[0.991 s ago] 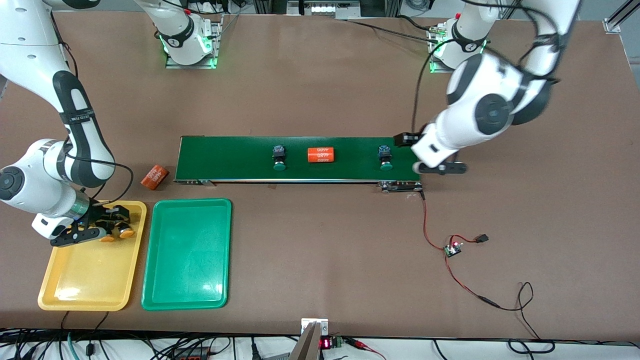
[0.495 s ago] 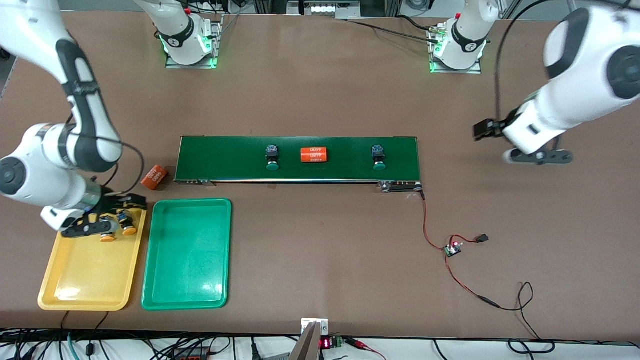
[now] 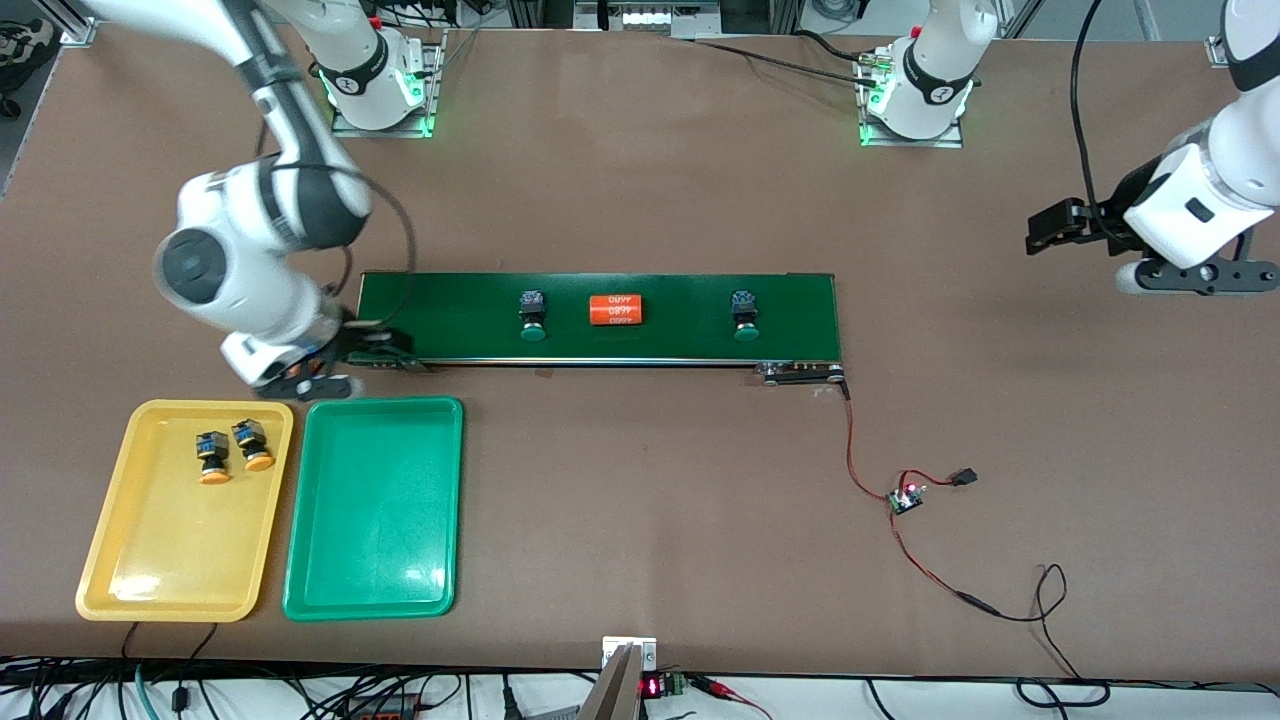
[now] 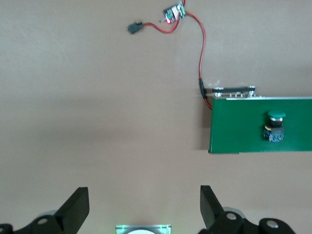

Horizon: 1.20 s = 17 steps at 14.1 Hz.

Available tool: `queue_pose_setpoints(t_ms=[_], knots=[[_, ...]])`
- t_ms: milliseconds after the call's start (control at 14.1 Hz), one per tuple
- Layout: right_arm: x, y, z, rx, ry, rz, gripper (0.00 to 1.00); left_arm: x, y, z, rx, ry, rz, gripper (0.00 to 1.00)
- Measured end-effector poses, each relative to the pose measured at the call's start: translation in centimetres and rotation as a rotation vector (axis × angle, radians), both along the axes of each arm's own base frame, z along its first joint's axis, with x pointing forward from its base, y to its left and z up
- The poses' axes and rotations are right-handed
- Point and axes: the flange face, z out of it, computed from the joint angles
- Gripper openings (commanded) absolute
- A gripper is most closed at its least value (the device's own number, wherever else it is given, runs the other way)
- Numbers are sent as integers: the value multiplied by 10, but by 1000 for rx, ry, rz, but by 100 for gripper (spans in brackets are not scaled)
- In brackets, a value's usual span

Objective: Sort buttons by color to trays

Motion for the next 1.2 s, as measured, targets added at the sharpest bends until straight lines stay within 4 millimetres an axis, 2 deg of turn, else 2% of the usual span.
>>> queue_pose_setpoints(t_ms=[212,354,708,920,1061,1132,1203], knots=[[-52,78,-20,34,-65,-33,100,1,5,14,29,-42,-8,100],[-76,104,-33,37,-62,-35,100,-3,3,25,46,-58,-18,100],[-87,110,-42,25,-45,-24,100,-6,3,28,51,-56,-21,100],[-98,112,-62,0,-14,0,100,-8,1,26,52,-42,-25,100],[-106,116,-77,-10,13,13,92,-9,1,26,52,-31,-26,100],[-108,118,-83,-12,22,18,84,-9,1,25,52,-27,-26,100],[-109,119,-88,-16,27,25,69,-10,1,25,52,-26,-26,100]])
